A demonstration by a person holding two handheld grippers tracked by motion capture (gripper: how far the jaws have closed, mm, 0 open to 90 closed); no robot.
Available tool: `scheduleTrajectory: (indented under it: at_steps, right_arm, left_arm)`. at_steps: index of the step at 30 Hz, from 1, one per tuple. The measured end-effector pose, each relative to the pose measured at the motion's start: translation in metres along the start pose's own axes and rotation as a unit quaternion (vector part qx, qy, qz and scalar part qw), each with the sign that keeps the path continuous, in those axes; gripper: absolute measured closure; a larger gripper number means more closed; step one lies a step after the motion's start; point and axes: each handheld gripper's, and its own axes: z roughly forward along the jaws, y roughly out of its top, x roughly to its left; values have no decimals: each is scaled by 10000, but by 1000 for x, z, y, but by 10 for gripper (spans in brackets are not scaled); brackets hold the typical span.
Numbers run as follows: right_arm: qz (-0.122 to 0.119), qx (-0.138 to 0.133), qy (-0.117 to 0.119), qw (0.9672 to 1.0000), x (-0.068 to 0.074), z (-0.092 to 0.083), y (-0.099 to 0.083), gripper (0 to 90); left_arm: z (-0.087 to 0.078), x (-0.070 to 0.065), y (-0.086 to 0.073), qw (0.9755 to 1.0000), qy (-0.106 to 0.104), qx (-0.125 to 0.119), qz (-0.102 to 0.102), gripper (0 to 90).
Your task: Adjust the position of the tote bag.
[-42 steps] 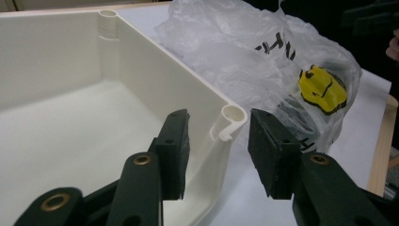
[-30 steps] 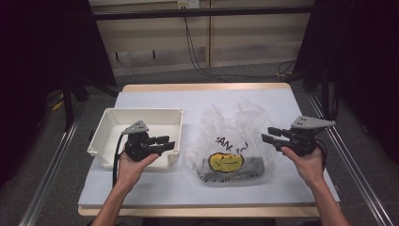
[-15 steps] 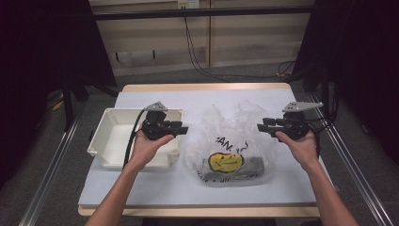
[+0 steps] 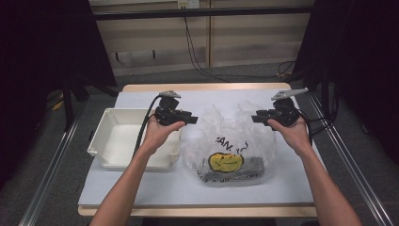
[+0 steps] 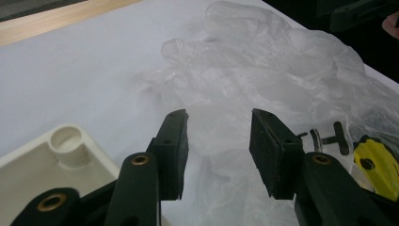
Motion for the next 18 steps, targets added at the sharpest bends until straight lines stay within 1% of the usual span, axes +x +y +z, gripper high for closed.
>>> scheduleTrajectory:
  at_steps: [1,2,3,5,6,7,8,9,11,12,13,14,15,16,17,18]
  right_arm:
    - [6,50,18,10000,-2,3,2,617]
    - [1,104,-15,9999,-4,5,4,615]
    - [37,120,6,9999,-7,7,5,616]
    - [79,151,2,9999,-8,8,6,616]
    - [39,198,-46,9998,-10,10,8,617]
    - [13,310,-48,9995,-13,14,10,617]
    - [0,320,-47,9995,-14,16,11,617]
    - [27,365,-84,9993,-14,19,13,617]
    - [-67,472,-127,9988,-16,25,16,613]
    - [-42,486,-97,9988,-16,28,18,610]
    - [-42,486,-97,9988,-16,28,18,610]
    - [-25,491,-88,9988,-17,34,23,604]
    - [-25,491,-88,9988,-17,34,23,604]
    - [-37,509,-84,9987,-18,40,28,596]
    - [-37,509,-84,9987,-18,40,28,596]
    - [0,515,-84,9986,-18,42,29,589]
  left_arm:
    - [3,1,2,10000,11,49,1,573]
    - [3,1,2,10000,11,49,1,573]
    - [9,3,3,9999,-7,126,-41,572]
    - [11,4,4,9998,2,165,-59,570]
    - [14,5,6,9997,21,232,-37,568]
    - [18,7,8,9996,-19,269,-60,562]
    - [20,8,9,9996,-14,250,-91,561]
    - [21,8,11,9995,-15,301,-64,555]
    - [24,9,12,9995,-37,289,-80,550]
    - [27,11,14,9994,-47,347,-82,542]
    - [27,11,14,9994,-47,347,-82,538]
    - [29,12,15,9994,-79,315,-149,535]
    - [29,12,15,9994,-79,315,-149,535]
    - [30,14,15,9991,-33,403,-125,533]
    - [30,14,15,9991,-33,403,-125,530]
    - [32,15,14,9992,-70,330,-202,530]
